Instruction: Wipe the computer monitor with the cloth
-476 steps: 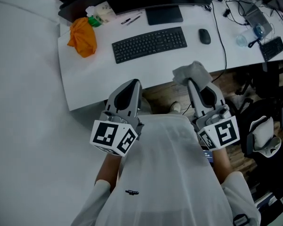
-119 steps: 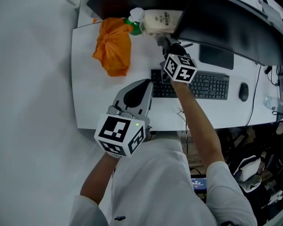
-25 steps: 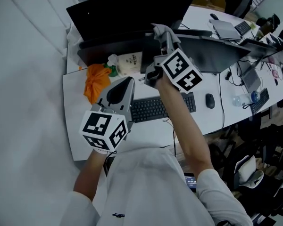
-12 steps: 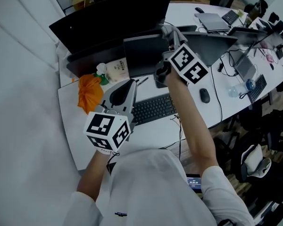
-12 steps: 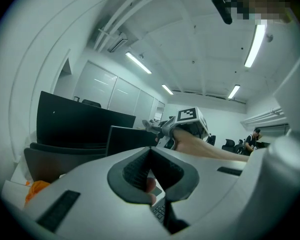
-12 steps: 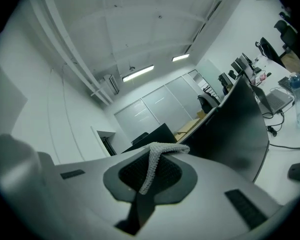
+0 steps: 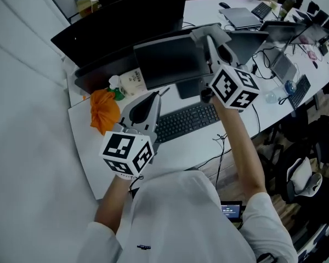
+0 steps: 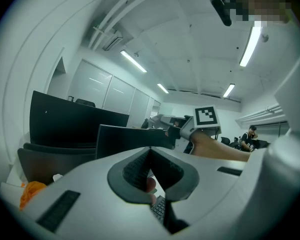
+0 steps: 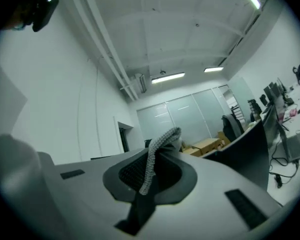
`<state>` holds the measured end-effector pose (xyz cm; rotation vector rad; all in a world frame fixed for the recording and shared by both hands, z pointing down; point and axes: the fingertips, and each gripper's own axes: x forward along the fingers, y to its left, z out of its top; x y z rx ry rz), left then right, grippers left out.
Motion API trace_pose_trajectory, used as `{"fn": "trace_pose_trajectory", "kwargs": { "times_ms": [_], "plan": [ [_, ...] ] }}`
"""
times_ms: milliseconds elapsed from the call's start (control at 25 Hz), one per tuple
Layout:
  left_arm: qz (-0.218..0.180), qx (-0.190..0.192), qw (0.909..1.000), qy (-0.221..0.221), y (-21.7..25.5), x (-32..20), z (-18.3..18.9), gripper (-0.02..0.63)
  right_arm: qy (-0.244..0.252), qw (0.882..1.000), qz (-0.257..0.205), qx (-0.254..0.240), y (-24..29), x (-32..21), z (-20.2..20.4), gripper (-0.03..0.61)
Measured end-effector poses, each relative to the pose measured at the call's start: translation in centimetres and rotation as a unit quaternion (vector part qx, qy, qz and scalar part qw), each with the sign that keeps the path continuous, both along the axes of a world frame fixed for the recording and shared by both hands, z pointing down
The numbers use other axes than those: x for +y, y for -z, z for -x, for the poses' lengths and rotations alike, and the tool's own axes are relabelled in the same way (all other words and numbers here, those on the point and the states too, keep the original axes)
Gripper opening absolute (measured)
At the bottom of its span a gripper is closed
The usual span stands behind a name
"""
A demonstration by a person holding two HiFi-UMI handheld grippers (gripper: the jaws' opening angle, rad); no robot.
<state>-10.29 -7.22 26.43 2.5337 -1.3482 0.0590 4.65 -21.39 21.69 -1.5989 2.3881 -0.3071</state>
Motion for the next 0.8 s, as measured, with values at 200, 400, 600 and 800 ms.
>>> {"fn": "trace_pose_trajectory", "kwargs": {
  "times_ms": [200, 400, 600, 800],
  "plan": [
    [0.009, 0.008, 0.9999, -0.004, -0.7, 0.4, -0.2, 0.014, 0.040, 0.997, -0.022, 0.056, 0.5, 4.2, -1.0, 0.021],
    [0.008, 0.001, 0.9999, -0.015, -1.1, 1.3, -0.6, 0.014, 0.054, 0.991, -0.021, 0.124, -1.6, 9.0, -3.3, 0.021],
    [0.021, 0.007, 0.9996, -0.019, -2.3, 2.1, -0.7, 0.014, 0.069, 0.987, -0.003, 0.142, -3.6, 14.2, -4.7, 0.021],
    [0.018, -0.006, 0.9994, -0.029, -2.7, 3.8, -1.3, 0.014, 0.084, 0.987, 0.010, 0.138, -4.5, 18.5, -5.0, 0.011]
  ]
}}
